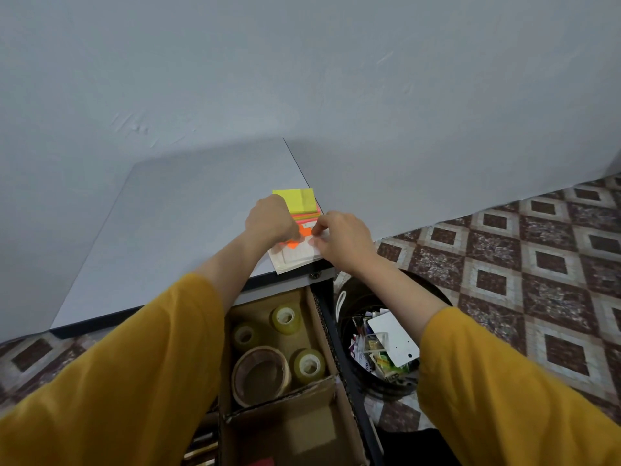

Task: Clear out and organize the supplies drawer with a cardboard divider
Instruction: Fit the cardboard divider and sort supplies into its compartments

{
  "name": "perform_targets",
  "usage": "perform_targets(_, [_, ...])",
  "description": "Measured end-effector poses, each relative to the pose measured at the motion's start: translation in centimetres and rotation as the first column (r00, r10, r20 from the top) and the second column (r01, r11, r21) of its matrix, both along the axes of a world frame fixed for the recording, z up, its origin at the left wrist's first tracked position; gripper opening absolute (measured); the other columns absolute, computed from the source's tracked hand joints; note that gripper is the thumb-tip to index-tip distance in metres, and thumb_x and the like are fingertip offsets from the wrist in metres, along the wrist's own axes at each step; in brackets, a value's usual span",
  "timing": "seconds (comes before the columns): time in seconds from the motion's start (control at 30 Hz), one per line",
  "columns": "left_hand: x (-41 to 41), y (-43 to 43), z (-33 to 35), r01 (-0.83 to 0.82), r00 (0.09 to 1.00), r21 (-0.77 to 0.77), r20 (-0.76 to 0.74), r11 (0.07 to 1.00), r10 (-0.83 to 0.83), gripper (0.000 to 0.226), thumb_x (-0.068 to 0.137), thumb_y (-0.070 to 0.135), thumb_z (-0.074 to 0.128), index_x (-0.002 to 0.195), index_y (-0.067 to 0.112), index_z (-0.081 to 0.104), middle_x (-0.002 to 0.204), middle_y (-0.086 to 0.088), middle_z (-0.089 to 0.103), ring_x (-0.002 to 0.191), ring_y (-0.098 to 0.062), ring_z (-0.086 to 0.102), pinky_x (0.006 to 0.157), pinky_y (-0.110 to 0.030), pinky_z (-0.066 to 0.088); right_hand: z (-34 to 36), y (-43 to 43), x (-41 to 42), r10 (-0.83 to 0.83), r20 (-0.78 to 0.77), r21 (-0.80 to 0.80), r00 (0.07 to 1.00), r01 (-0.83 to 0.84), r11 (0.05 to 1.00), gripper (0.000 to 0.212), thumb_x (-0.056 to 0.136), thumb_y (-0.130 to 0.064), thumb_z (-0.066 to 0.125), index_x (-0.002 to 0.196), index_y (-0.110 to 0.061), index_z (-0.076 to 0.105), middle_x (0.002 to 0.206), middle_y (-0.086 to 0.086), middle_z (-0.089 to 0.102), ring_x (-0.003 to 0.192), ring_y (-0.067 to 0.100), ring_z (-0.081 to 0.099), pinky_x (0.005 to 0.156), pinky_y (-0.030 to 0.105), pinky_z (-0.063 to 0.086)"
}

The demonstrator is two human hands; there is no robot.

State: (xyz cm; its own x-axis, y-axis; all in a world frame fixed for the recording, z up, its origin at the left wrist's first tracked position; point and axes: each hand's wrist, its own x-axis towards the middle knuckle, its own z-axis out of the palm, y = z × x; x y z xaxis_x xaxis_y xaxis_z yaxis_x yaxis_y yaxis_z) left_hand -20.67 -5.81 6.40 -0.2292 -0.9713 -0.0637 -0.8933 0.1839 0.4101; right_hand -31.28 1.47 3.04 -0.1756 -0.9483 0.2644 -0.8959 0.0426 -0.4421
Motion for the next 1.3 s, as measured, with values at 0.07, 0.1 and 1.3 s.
perform_targets(0.07, [0.0, 0.1, 0.0, 0.004, 1.0, -0.009, -0.007, 1.0, -0.004, 0.035, 0.067, 0.02, 0.082, 0.095, 0.005, 0.067, 0.097, -0.009, 0.067, 0.087, -0.024, 0.063, 0.066, -0.029, 0.046, 0.0, 0.0, 0.0, -0.002, 0.002, -0.001, 1.0, 0.002, 1.0, 0.02, 0.09, -0.022, 0.059, 0.105, -0.013, 0.067, 0.113, 0.001, 0.064, 0.104, 0.021, 0.057, 0.079, 0.026, 0.039])
perform_targets(0.1, [0.1, 0.0, -0.1, 0.006, 1.0, -0.006, -0.017, 1.0, -0.006, 0.035, 0.067, 0.02, 0.082, 0.095, 0.005, 0.067, 0.097, -0.009, 0.067, 0.089, -0.024, 0.063, 0.067, -0.03, 0.047, 0.0, 0.0, 0.1, -0.004, 0.003, -0.001, 1.0, 0.004, 1.0, 0.02, 0.09, -0.022, 0.059, 0.106, -0.013, 0.067, 0.113, 0.001, 0.064, 0.104, 0.021, 0.057, 0.079, 0.025, 0.039])
perform_targets(1.3, [8.5, 7.6, -1.8, 0.115, 0.272, 0.47, -0.862, 0.875, 0.427, 0.002, 0.082, 0.008, 0.067, 0.082, 0.009, 0.069, 0.058, 0.002, 0.067, 0.063, -0.01, 0.048, 0.046, -0.011, 0.043, 1.3, 4.1, 6.6, -0.024, 0.907, 0.026, 0.421, 0.0, 1.0, 0.006, 0.08, 0.003, 0.067, 0.078, -0.002, 0.067, 0.068, 0.009, 0.065, 0.048, 0.013, 0.06, 0.059, 0.028, 0.057])
